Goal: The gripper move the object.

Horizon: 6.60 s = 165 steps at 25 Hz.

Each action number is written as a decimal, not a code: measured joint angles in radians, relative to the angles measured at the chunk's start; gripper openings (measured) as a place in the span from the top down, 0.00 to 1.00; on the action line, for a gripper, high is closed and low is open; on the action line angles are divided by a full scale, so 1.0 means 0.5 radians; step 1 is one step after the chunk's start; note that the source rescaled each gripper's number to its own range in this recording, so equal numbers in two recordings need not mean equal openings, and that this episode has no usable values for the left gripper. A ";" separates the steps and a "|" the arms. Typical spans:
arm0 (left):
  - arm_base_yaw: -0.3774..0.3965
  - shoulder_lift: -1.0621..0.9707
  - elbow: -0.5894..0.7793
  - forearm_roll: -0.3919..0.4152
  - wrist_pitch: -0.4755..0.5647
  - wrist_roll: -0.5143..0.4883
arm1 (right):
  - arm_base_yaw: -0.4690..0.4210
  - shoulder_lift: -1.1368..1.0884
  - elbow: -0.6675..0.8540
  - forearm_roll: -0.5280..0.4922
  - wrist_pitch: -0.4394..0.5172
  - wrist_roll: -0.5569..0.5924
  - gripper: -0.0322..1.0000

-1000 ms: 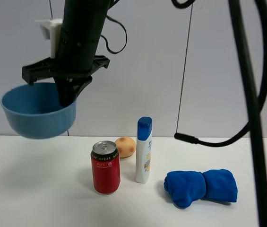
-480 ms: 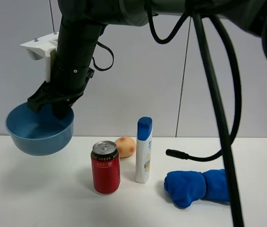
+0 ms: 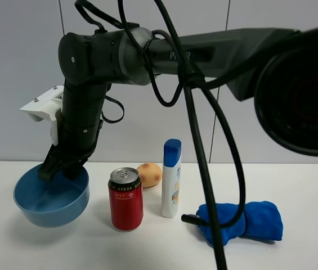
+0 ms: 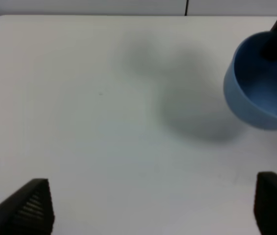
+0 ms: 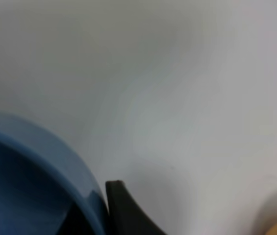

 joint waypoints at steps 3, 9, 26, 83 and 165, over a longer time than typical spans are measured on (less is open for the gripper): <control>0.000 0.000 0.000 0.000 0.000 0.000 | 0.000 0.039 0.000 -0.048 -0.021 -0.015 0.97; 0.000 0.000 0.000 0.000 0.000 0.000 | 0.008 0.098 0.000 -0.128 -0.046 -0.068 0.97; 0.000 0.000 0.000 0.000 0.000 0.000 | 0.012 0.227 0.000 -0.266 -0.186 -0.013 0.97; 0.000 0.000 0.000 0.000 0.000 0.000 | 0.022 -2.030 1.081 -1.159 0.367 1.246 0.12; 0.000 0.000 0.000 0.000 0.000 0.000 | -1.954 -4.969 3.231 -0.122 0.191 1.415 0.12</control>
